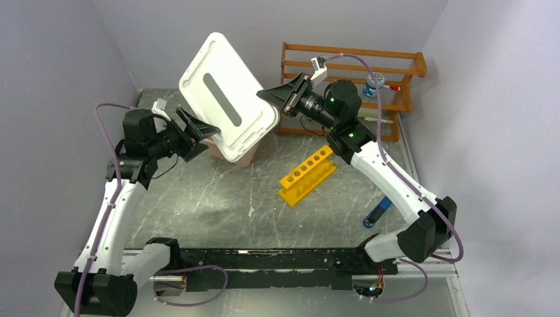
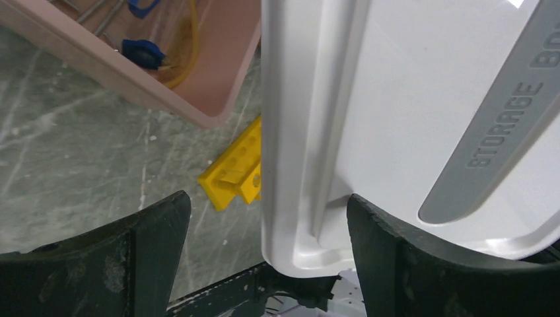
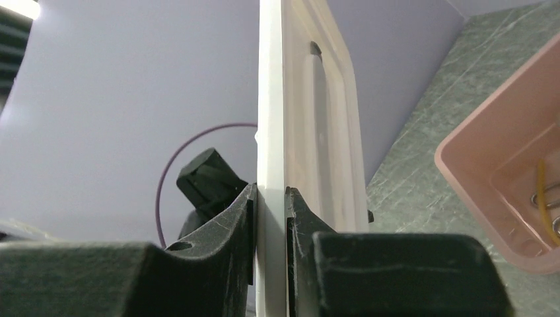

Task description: Organize the chemistry lab equipment

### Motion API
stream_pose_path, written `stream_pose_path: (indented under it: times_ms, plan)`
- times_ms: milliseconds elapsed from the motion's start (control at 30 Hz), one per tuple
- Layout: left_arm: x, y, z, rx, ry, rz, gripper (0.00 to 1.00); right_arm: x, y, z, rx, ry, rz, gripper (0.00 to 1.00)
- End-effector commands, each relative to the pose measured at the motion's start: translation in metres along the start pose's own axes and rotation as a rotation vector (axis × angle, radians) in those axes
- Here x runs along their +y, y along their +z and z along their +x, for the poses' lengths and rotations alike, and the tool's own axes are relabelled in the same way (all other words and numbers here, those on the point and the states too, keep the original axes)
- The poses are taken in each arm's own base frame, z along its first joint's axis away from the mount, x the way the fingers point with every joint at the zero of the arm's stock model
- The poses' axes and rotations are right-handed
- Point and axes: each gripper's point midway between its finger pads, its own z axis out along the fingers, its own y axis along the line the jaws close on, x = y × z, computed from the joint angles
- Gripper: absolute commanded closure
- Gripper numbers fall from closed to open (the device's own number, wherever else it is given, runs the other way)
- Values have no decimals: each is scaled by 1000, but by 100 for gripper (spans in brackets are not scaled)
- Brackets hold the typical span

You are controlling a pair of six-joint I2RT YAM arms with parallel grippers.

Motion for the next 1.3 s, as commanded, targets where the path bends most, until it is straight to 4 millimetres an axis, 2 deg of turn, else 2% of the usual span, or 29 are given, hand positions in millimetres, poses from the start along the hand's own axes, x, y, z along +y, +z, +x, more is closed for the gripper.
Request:
stream_pose_path:
  times_ms: [0, 67, 200, 300, 400, 600, 667, 767, 867, 933, 1000, 1067, 1200, 1267]
  plan:
    - [-52, -6, -3, -7, 21, 285, 9, 21, -7, -28, -107, 97, -87, 100]
    - [-62, -10, -2, -16, 14, 350, 9, 18, -9, -35, -136, 120, -84, 100]
    - [-65, -16, -4, -65, 14, 389, 6, 8, -12, -49, -192, 174, -62, 100]
    - [-74, -17, 0, -35, -30, 494, 3, 1, -12, -51, -207, 234, -64, 100]
    - [-80, -17, 9, 29, -104, 610, 6, -11, -15, -52, -232, 304, -57, 100]
    - [-74, -1, 12, 45, -67, 526, 9, -28, -18, -54, -264, 396, -57, 100]
    - [-82, 0, 13, 56, -59, 554, 16, -33, -17, -52, -260, 421, -56, 100]
    - [-93, -4, 11, 51, -81, 611, 43, -43, -18, -50, -270, 427, -17, 100]
    - [-103, -10, -1, -13, -101, 653, 65, -53, -24, -49, -289, 374, 52, 100]
    - [-115, -14, -9, -39, -66, 666, 75, -61, -26, -46, -283, 342, 89, 100]
    - [-118, -10, -13, -36, -25, 627, 86, -68, -27, -41, -262, 307, 123, 97]
    - [-118, -6, -16, -37, 14, 585, 95, -75, -29, -35, -235, 270, 155, 90]
    - [-118, -3, -25, -37, 100, 541, 95, -87, -31, -26, -170, 182, 184, 66]
    - [-113, 1, -25, 20, 139, 515, 95, -93, -33, -24, -146, 148, 201, 49]
